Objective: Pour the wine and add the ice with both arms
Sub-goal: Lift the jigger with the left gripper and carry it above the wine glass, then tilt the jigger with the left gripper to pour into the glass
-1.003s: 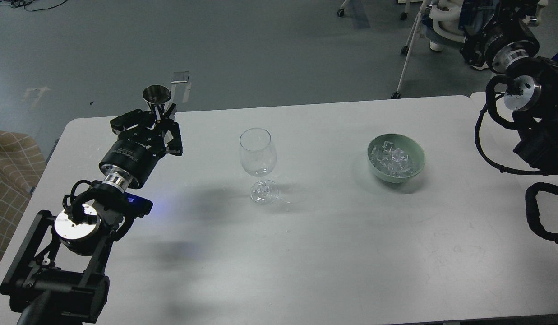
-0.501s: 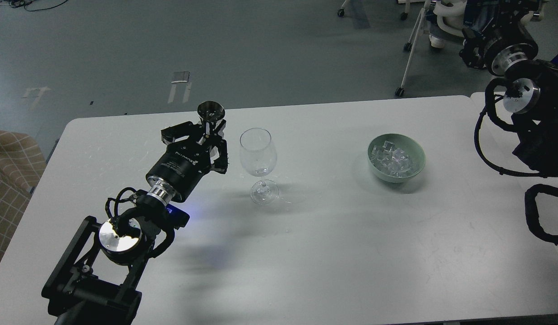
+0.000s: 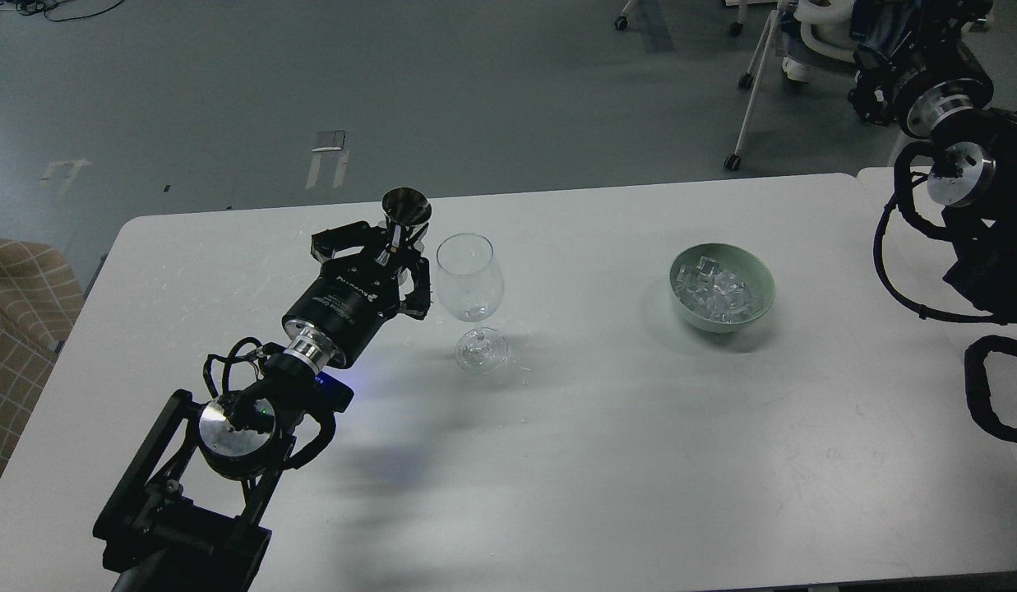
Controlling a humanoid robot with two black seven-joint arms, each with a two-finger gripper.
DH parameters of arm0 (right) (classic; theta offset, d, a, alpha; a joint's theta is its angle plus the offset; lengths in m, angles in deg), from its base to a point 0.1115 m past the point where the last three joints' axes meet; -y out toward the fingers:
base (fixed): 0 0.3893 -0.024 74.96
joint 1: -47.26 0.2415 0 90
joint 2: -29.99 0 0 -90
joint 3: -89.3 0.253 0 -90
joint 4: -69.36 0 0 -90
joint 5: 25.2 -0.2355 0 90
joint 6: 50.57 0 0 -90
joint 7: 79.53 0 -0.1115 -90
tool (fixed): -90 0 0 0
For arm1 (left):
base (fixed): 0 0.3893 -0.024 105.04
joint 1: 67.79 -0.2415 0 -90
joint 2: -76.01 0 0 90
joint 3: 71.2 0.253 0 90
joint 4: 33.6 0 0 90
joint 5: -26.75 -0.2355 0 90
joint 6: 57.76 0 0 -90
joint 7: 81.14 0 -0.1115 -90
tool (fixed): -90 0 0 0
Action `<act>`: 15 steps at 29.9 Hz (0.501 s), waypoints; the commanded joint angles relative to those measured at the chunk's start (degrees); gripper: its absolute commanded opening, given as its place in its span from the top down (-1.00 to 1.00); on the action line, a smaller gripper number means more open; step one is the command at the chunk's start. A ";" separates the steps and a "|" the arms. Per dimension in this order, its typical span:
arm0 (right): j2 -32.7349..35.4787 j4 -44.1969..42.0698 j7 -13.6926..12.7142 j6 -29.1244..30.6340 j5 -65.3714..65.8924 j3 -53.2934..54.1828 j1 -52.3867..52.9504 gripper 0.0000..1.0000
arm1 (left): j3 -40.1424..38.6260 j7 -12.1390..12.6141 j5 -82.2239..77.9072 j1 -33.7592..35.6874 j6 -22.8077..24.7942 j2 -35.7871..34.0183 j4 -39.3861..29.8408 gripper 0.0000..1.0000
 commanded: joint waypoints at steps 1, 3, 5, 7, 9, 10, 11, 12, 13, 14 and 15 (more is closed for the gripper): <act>-0.02 0.00 0.00 0.01 -0.01 0.01 -0.09 -1.00 | -0.08 0.69 -2.66 0.12 0.00 -0.13 -0.03 0.70; -0.02 0.00 0.00 0.01 -0.01 0.01 -0.18 -1.00 | -0.08 1.49 -3.89 0.21 0.00 -0.04 -0.12 0.70; -0.02 0.00 0.00 -0.08 -0.01 0.01 -0.18 -1.00 | -0.09 1.40 -4.43 0.29 0.00 0.13 -0.12 0.70; -0.02 0.00 0.00 0.01 -0.01 0.01 -0.18 -1.00 | -0.09 1.49 -5.57 0.91 -0.09 0.13 -0.04 0.70; -0.02 0.00 0.00 0.01 -0.01 0.01 -0.18 -1.00 | -0.09 1.49 -6.53 1.61 -0.09 -0.04 -0.04 0.70; -0.02 0.00 0.00 0.01 -0.01 0.01 -0.18 -1.00 | -0.09 1.58 -6.71 1.87 -0.09 -0.04 -0.04 0.70; -0.02 0.00 0.00 0.01 -0.01 0.01 -0.18 -1.00 | -0.09 1.58 -6.97 2.22 -0.09 -0.04 -0.04 0.70; -0.02 0.00 0.00 0.01 -0.01 0.01 -0.18 -1.00 | -0.09 1.58 -7.67 2.92 -0.26 -0.39 -0.04 0.70; -0.02 0.00 0.00 0.01 -0.01 0.01 -0.18 -1.00 | -0.09 1.66 -8.12 3.19 -0.35 -0.57 -0.04 0.70; -0.02 0.09 0.00 0.01 -0.01 0.01 -0.18 -1.00 | 0.00 1.84 -8.73 3.37 -0.79 -1.01 -0.04 0.70; -0.02 0.17 0.00 0.01 -0.01 0.09 -0.18 -1.00 | 0.00 1.93 -8.91 3.54 -1.05 -1.18 -0.12 0.70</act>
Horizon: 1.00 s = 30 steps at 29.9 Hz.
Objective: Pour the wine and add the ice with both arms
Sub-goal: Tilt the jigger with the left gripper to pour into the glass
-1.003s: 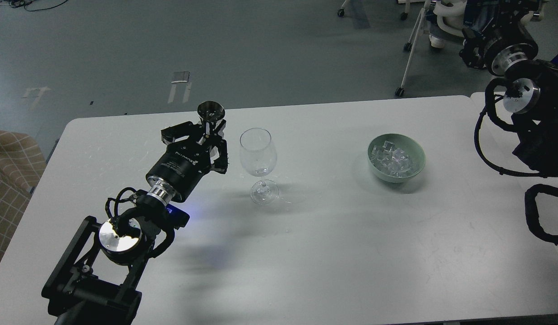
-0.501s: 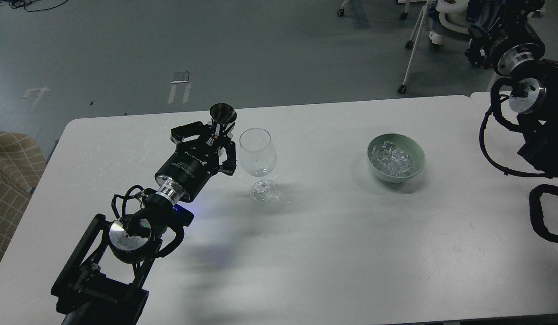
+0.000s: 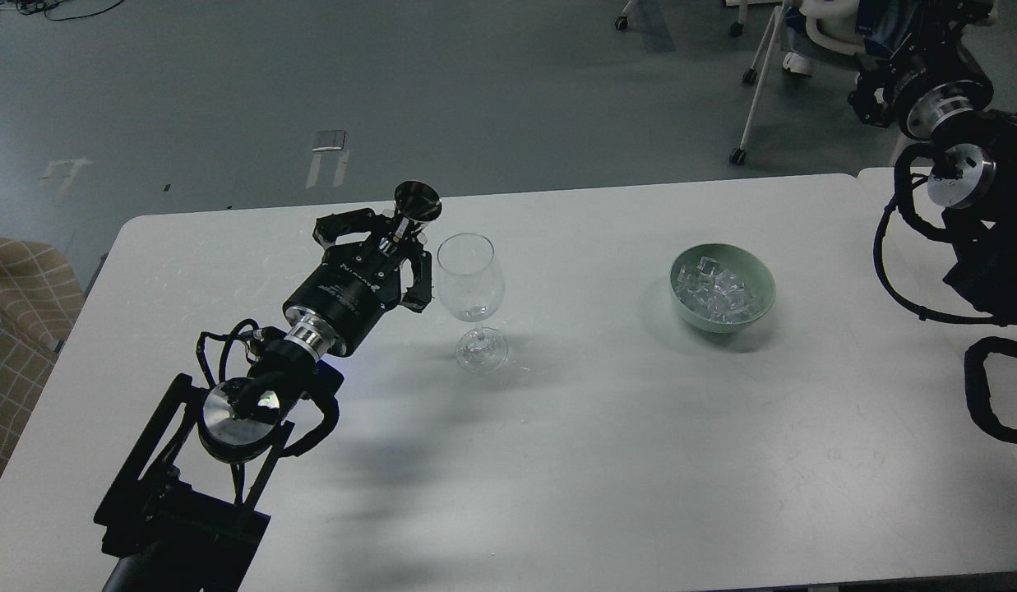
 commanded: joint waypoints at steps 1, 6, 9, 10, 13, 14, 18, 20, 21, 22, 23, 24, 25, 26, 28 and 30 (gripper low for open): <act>-0.02 0.35 0.01 -0.01 0.00 0.00 0.00 -1.00 | 0.10 0.35 -1.16 0.84 -0.67 -0.87 -0.07 0.70; -0.02 0.35 0.01 -0.01 0.00 0.00 0.00 -1.00 | 0.18 0.62 -3.70 1.98 -0.67 -1.92 -0.07 0.70; -0.02 0.35 0.01 -0.01 0.00 0.00 0.00 -1.00 | 0.18 0.62 -5.73 2.68 -0.67 -2.45 -0.07 0.70; -0.02 0.35 0.01 -0.01 0.00 0.00 0.00 -1.00 | 0.18 0.53 -6.34 2.95 -0.67 -2.45 -0.07 0.70; -0.02 0.35 0.01 -0.01 0.00 0.00 0.00 -1.00 | 0.18 0.62 -10.12 3.21 -0.67 -2.54 -0.07 0.70; -0.02 0.35 0.01 -0.01 0.00 0.00 0.00 -1.00 | 0.18 0.71 -11.08 3.21 -0.67 -2.54 -0.07 0.70; -0.02 0.35 0.01 -0.01 0.00 0.09 0.00 -1.00 | 0.18 0.97 -11.44 3.39 -0.58 -2.63 -0.16 0.70; -0.02 0.35 0.01 -0.01 0.00 0.09 0.00 -1.00 | 0.18 1.15 -12.49 4.26 -0.58 -2.80 -0.25 0.70; -0.02 0.35 0.01 -0.01 0.00 0.09 0.00 -1.00 | 0.18 1.23 -12.94 4.44 -0.50 -2.89 -0.25 0.70; -0.02 0.35 0.01 -0.01 0.00 0.00 -0.09 -1.00 | 0.18 1.23 -14.07 4.79 -0.32 -3.50 -0.25 0.70; -0.02 0.35 0.01 -0.01 0.00 0.00 0.00 -1.00 | 0.18 1.23 -14.60 4.97 -0.15 -3.94 -0.25 0.70; -0.02 0.35 0.01 -0.01 0.00 0.09 0.00 -1.00 | 0.18 1.23 -15.04 5.06 -0.06 -4.38 -0.34 0.70; -0.02 0.35 0.01 -0.01 0.00 0.00 0.00 -1.00 | 0.18 1.32 -15.40 5.32 -0.06 -5.17 -0.77 0.70; 0.07 0.35 0.01 -0.01 0.00 0.00 0.00 -1.00 | 0.18 1.41 -15.40 5.58 -0.06 -5.52 -1.04 0.70; -0.02 0.35 0.01 0.08 0.00 0.09 0.00 -1.00 | 0.18 2.02 -15.49 7.07 -0.06 -6.75 -1.74 0.70; 0.07 0.35 0.01 0.17 0.00 0.09 0.00 -1.00 | 0.27 2.29 -15.58 7.69 -0.06 -7.28 -1.74 0.70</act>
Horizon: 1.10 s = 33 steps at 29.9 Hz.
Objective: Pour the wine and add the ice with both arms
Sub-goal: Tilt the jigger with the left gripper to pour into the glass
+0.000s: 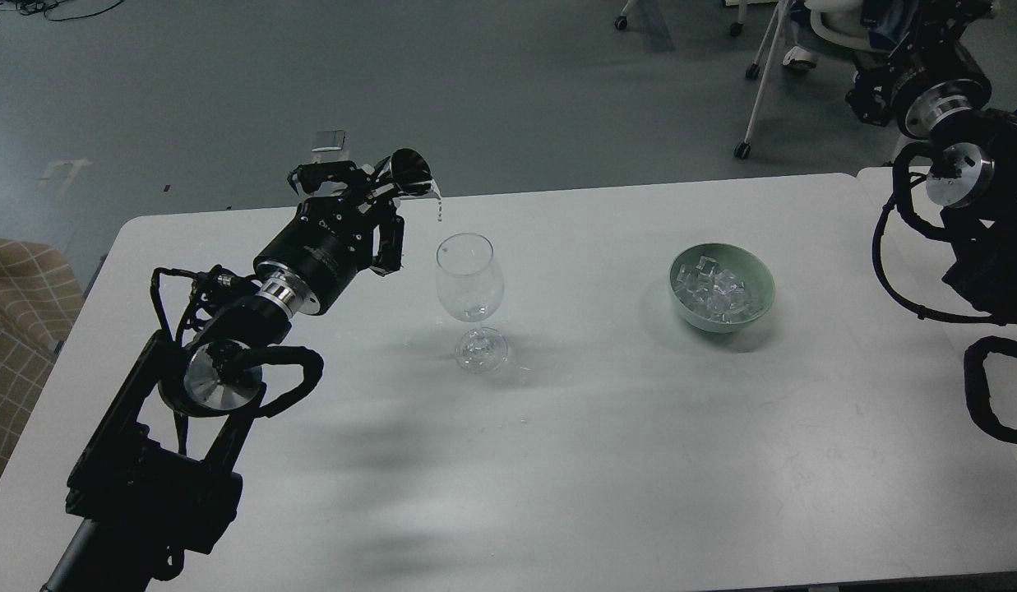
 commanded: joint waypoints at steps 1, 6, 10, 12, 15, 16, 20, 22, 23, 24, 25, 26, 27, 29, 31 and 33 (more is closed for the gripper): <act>0.08 0.00 0.01 0.26 0.00 0.04 0.02 -1.00 | 0.08 0.47 -0.36 1.42 -0.01 -1.35 -0.20 0.70; 0.08 0.00 0.01 0.26 0.00 0.13 0.02 -1.00 | 0.08 0.56 -1.68 2.22 0.17 -1.88 -0.28 0.70; 0.08 0.00 0.01 0.26 0.00 0.04 0.02 -1.00 | 0.08 0.91 -1.85 3.00 0.17 -2.06 -0.72 0.70; 0.08 0.00 0.01 0.26 0.00 0.13 0.02 -1.00 | 0.08 0.91 -1.85 3.27 0.17 -2.23 -0.99 0.70; 0.17 0.00 0.01 0.26 0.00 0.13 0.02 -1.00 | 0.08 1.08 -1.94 3.80 0.17 -3.02 -1.51 0.70; 0.26 0.00 0.01 0.34 0.00 0.13 0.02 -1.00 | 0.08 1.08 -1.94 3.97 0.17 -3.37 -1.69 0.70; 0.96 0.17 0.01 0.26 0.00 0.22 0.11 -1.00 | 1.30 1.08 -3.34 4.76 0.60 -4.52 -2.31 0.70; 1.05 0.17 0.01 0.26 -0.08 0.22 0.02 -1.00 | 2.28 1.08 -5.01 5.20 1.66 -4.87 -2.57 0.70; 1.05 0.17 0.01 0.26 0.00 0.22 0.11 -1.00 | 2.37 1.08 -5.89 5.29 2.18 -5.31 -2.83 0.70; 1.05 0.35 0.01 0.26 -0.08 0.22 0.11 -1.00 | 2.37 1.08 -6.24 5.29 2.36 -5.40 -3.10 0.70; 1.05 0.43 0.01 0.34 -0.08 0.22 0.11 -1.00 | 2.37 1.08 -6.33 5.29 2.54 -5.40 -3.19 0.70; 1.05 0.44 0.01 0.26 -0.08 0.22 0.11 -1.00 | 2.45 1.17 -6.42 5.38 2.54 -5.40 -3.36 0.70; 1.05 0.44 0.01 0.26 -0.08 0.22 0.02 -1.00 | 2.45 1.17 -6.42 5.55 2.54 -5.40 -3.36 0.70; 1.05 0.44 0.01 0.34 -0.08 0.22 0.02 -1.00 | 2.45 1.17 -6.42 5.73 2.54 -5.40 -3.36 0.70; 1.05 0.44 0.01 0.26 -0.08 0.22 0.02 -1.00 | 2.45 1.17 -6.51 5.73 2.54 -5.49 -3.36 0.70; 1.14 0.44 0.01 0.26 -0.08 0.22 0.02 -1.00 | 2.45 1.17 -6.51 5.73 2.54 -5.66 -3.36 0.70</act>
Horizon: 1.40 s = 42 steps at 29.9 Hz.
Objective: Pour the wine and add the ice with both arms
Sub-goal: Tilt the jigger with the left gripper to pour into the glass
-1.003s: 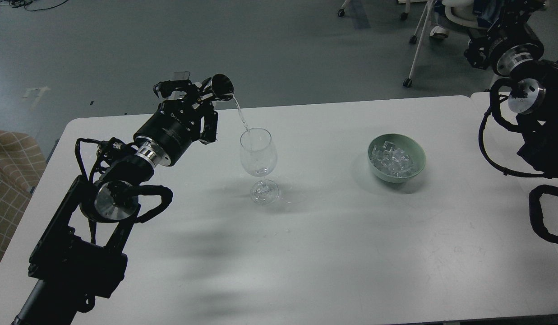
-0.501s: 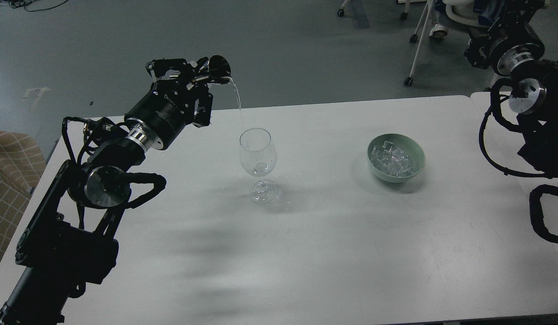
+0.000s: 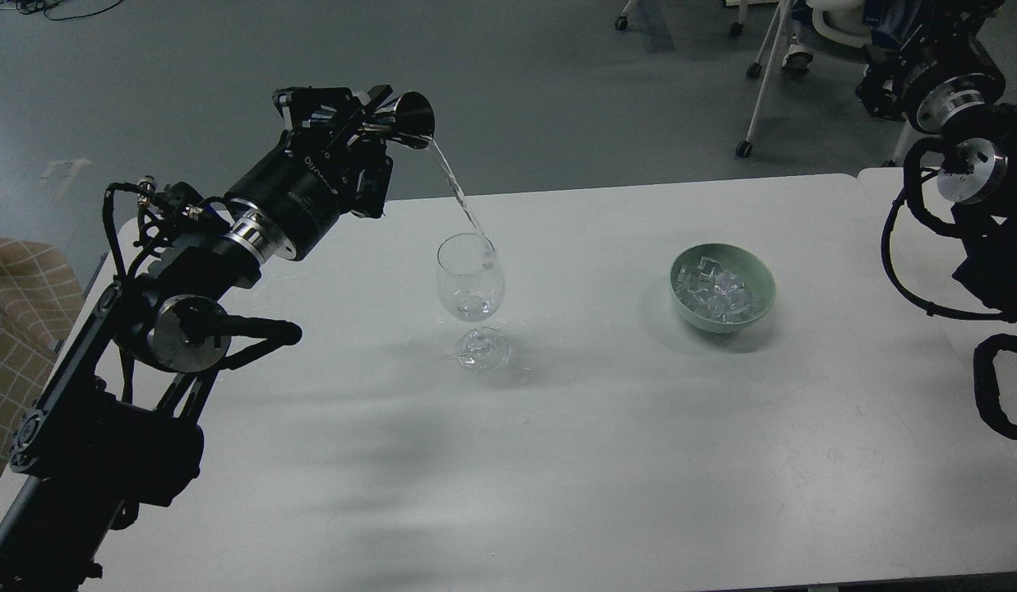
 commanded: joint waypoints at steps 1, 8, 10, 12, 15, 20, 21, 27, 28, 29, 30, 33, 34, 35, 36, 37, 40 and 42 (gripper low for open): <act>0.07 0.00 -0.01 0.07 0.00 0.00 -0.08 -1.00 | 0.00 0.01 -0.03 0.05 0.09 -0.27 -0.01 0.70; -0.02 0.00 -0.01 0.07 -0.09 0.09 -0.08 -1.00 | 0.00 -0.08 -0.12 0.31 0.35 -1.06 -0.01 0.70; -0.02 0.00 -0.01 0.07 -0.09 0.09 -0.08 -1.00 | 0.00 -0.08 -0.99 0.49 0.79 -1.15 -0.01 0.70; -0.02 0.00 -0.01 0.07 -0.09 0.09 -0.08 -1.00 | 0.00 -0.08 -1.96 0.49 1.23 -1.15 -0.01 0.70; -0.02 0.00 -0.01 0.07 -0.09 0.09 -0.08 -1.00 | 0.00 -0.08 -4.86 0.40 3.08 -1.06 -0.01 0.70; -0.02 0.00 -0.01 0.07 -0.09 0.17 -0.08 -1.00 | 0.09 -0.08 -5.57 0.49 3.61 -0.97 -0.01 0.70; -0.02 0.00 -0.01 0.07 -0.09 0.17 -0.08 -1.00 | 0.09 -0.08 -5.57 0.49 3.61 -0.97 -0.01 0.70; 0.07 0.00 -0.01 0.07 -0.09 0.17 -0.08 -1.00 | 0.09 -0.08 -5.57 0.40 3.61 -0.97 -0.01 0.70; -0.01 0.00 -0.01 0.07 -0.09 0.17 -0.08 -1.00 | 0.09 -0.08 -5.66 0.40 3.61 -1.06 -0.01 0.70; -0.02 0.00 -0.01 0.07 -0.09 0.17 -0.08 -1.00 | 0.09 -0.08 -5.66 0.49 3.69 -1.06 -0.01 0.70; 0.07 0.08 -0.01 0.07 -0.09 0.26 -0.08 -1.00 | 0.09 -0.08 -5.66 0.49 3.70 -1.06 -0.01 0.70; 0.07 0.09 -0.01 0.07 -0.09 0.26 -0.08 -1.00 | 0.09 -0.08 -7.06 0.58 3.87 -1.15 -0.01 0.70; 0.07 0.00 -0.01 0.07 -0.09 0.26 -0.08 -1.00 | 0.09 -0.08 -7.85 0.58 3.96 -1.15 -0.01 0.70; 0.07 0.00 -0.01 0.07 -0.09 0.26 -0.08 -1.00 | 0.09 -0.08 -8.12 0.58 4.13 -1.15 -0.01 0.70; 0.07 0.00 -0.01 0.07 -0.09 0.17 -0.08 -1.00 | 0.09 -0.08 -8.47 0.58 4.57 -1.15 -0.01 0.70; 0.07 0.00 -0.01 0.07 -0.09 0.26 -0.08 -1.00 | 0.09 0.01 -8.56 0.58 4.84 -1.06 -0.01 0.70; 0.07 0.08 -0.01 0.07 -0.09 0.26 -0.08 -1.00 | 0.09 0.01 -8.73 0.58 5.10 -1.15 -0.01 0.70; 0.07 0.00 -0.01 0.07 -0.09 0.26 -0.08 -1.00 | 0.09 0.01 -9.61 0.66 5.10 -1.24 -0.01 0.70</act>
